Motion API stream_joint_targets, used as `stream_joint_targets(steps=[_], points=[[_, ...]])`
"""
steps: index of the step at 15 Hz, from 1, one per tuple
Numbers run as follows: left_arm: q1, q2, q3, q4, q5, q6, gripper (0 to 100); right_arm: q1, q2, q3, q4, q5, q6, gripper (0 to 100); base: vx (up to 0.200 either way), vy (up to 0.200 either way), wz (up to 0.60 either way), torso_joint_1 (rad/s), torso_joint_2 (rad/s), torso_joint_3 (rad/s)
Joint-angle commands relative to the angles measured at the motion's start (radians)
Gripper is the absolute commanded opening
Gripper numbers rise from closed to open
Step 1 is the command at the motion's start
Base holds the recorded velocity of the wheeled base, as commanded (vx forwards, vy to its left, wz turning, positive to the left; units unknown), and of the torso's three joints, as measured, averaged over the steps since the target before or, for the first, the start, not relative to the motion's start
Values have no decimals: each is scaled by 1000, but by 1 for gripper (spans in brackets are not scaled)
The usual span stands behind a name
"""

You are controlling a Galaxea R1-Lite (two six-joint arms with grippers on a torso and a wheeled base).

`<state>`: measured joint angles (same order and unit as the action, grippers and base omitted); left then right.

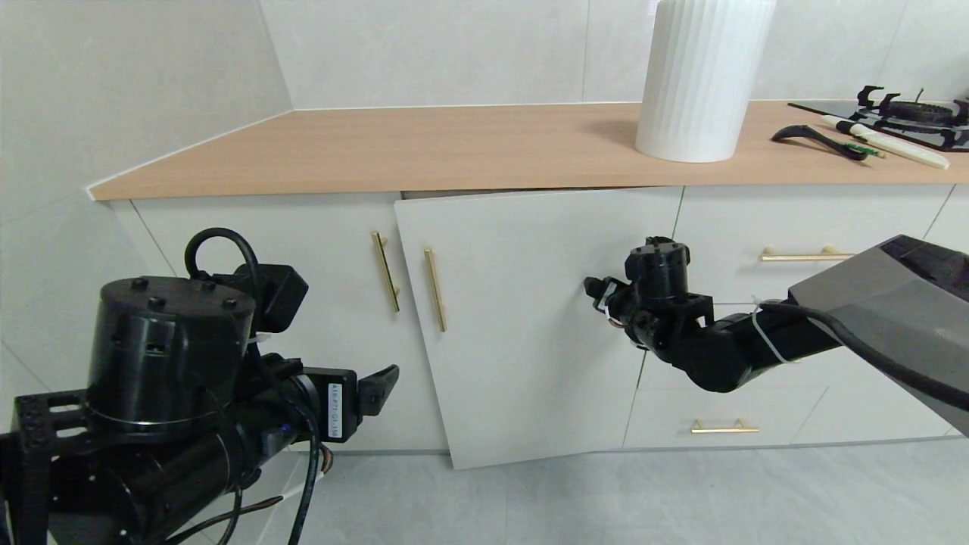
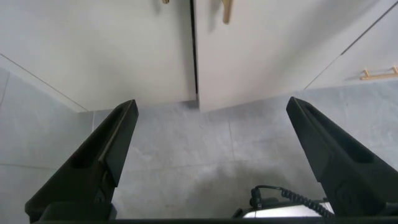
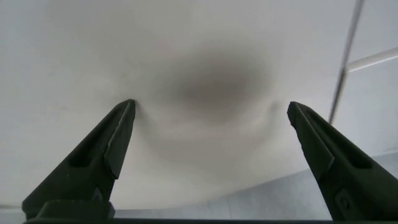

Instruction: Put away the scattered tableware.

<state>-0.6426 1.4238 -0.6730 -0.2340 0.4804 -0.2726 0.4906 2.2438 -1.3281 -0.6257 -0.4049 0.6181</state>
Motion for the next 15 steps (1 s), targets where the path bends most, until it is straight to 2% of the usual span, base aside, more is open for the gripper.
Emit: stream_joint_targets(steps=[1,15], points=[[0,1,1,-1,0,0,100,-1,0,-2,0,-2,0,100,0,0,0,0,0,0],[0,3,1,-1,0,0,100,-35,42,-71,11,-94,-1,100,0,0,0,0,0,0]])
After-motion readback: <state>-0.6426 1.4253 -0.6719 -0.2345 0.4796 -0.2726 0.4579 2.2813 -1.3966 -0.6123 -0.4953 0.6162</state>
